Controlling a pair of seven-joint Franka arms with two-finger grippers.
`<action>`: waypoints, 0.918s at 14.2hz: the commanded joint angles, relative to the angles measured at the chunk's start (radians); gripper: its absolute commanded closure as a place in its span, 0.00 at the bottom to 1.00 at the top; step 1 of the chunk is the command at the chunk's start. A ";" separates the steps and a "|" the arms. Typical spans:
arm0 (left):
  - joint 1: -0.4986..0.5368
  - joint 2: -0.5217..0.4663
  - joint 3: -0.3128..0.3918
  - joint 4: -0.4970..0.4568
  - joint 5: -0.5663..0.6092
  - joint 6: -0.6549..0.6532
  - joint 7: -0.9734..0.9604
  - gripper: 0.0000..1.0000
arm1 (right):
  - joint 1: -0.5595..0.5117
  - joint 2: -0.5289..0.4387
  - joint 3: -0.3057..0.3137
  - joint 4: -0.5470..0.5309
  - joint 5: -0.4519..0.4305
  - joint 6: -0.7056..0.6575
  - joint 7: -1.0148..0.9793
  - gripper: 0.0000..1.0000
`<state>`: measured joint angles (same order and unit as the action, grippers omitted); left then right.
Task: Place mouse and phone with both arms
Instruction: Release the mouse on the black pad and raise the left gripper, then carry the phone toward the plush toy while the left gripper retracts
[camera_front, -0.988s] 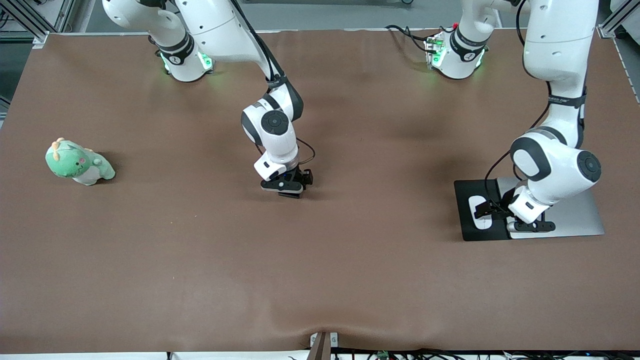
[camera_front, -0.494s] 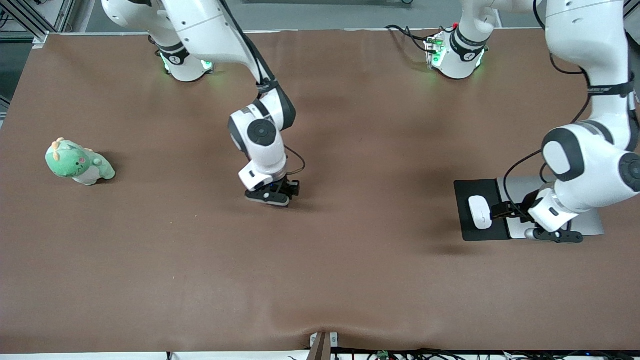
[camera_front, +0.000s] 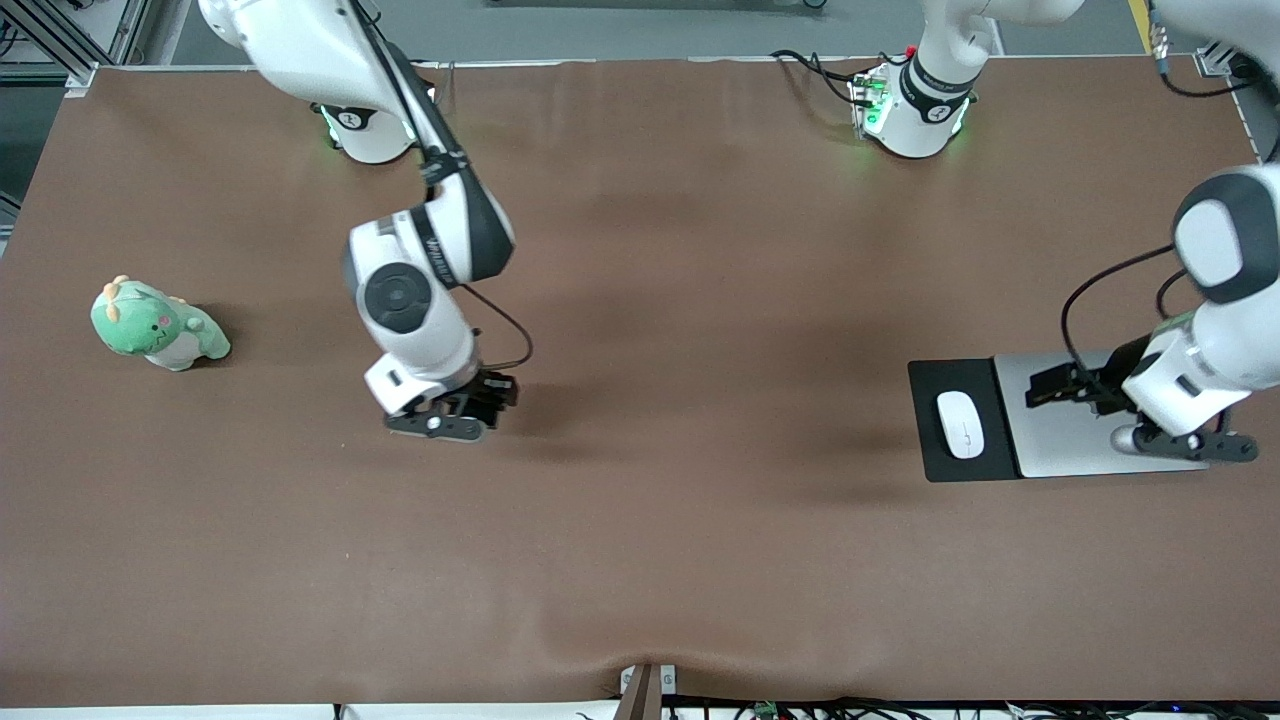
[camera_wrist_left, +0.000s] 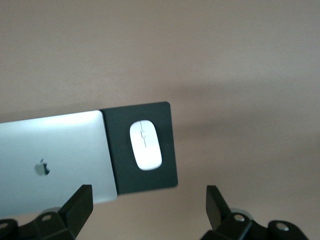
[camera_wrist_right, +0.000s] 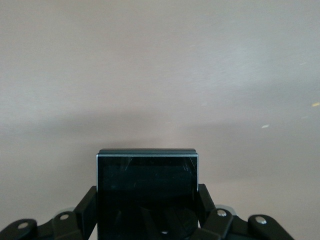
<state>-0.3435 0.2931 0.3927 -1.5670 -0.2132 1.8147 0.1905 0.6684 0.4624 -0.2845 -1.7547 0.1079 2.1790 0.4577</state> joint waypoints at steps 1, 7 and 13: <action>0.063 -0.078 -0.098 0.027 0.072 -0.074 -0.037 0.00 | -0.067 -0.062 0.019 -0.017 -0.002 -0.062 -0.074 1.00; 0.213 -0.236 -0.299 -0.008 0.153 -0.196 -0.120 0.00 | -0.232 -0.171 0.013 -0.106 -0.011 -0.165 -0.316 1.00; 0.273 -0.307 -0.410 -0.085 0.184 -0.195 -0.206 0.00 | -0.420 -0.212 -0.002 -0.216 -0.037 -0.157 -0.536 1.00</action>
<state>-0.0743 0.0231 0.0018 -1.6049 -0.0550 1.6165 0.0158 0.3075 0.2964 -0.2992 -1.9241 0.0861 2.0142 -0.0250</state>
